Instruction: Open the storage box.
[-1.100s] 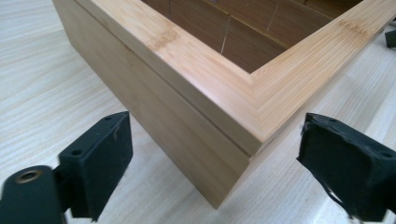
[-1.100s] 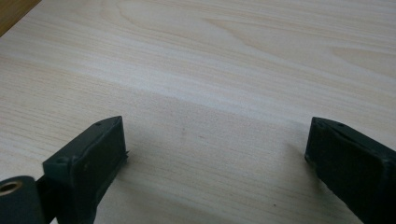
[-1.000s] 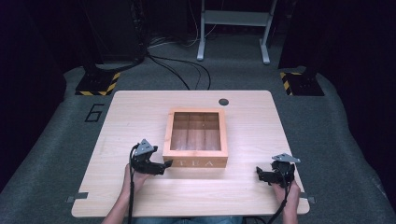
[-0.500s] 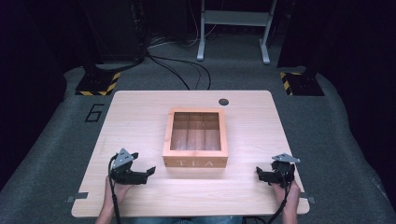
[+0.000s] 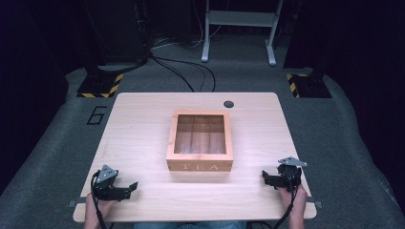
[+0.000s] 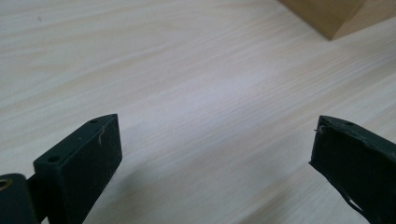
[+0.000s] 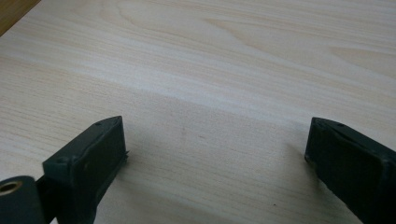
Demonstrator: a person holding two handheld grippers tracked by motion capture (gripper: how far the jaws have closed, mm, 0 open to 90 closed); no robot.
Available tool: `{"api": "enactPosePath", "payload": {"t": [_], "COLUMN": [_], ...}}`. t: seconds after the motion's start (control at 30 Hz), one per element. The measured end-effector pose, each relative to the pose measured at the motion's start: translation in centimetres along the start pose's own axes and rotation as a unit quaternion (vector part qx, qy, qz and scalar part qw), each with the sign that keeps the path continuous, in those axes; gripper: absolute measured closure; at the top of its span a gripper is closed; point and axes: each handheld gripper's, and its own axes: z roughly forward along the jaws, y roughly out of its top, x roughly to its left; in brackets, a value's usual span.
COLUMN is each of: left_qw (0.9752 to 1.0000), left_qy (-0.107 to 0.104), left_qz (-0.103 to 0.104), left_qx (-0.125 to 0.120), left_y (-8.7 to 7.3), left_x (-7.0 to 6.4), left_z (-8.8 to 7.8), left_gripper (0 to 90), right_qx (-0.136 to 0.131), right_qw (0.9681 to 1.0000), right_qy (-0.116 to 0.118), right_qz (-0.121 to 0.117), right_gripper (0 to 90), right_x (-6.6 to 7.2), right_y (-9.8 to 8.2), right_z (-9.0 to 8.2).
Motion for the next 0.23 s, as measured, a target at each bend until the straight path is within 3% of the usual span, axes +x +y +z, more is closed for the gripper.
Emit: {"api": "enactPosePath", "payload": {"t": [0.1, 0.2, 0.23], "left_qw": [1.0000, 0.9995, 0.9995], "left_qy": [0.006, 0.009, 0.009], "left_qz": [-0.006, -0.006, -0.006], "left_qx": [-0.001, 0.030, 0.030], "left_y": [-0.09, 0.02, 0.02], "left_x": [0.18, 0.31, 0.31], "left_z": [-0.15, 0.30, 0.30], "left_gripper": [1.2, 0.7, 0.1], "right_qx": [0.000, 0.000, 0.000], "right_qw": [1.0000, 1.0000, 1.0000], "right_qy": [0.000, 0.000, 0.000], "right_qz": [0.000, 0.000, 0.001], "right_gripper": [4.7, 4.7, 4.7], "right_x": [-0.01, 0.00, -0.01], "right_y": [0.00, 0.00, 0.00], "right_z": [0.00, 0.00, 0.00]}}
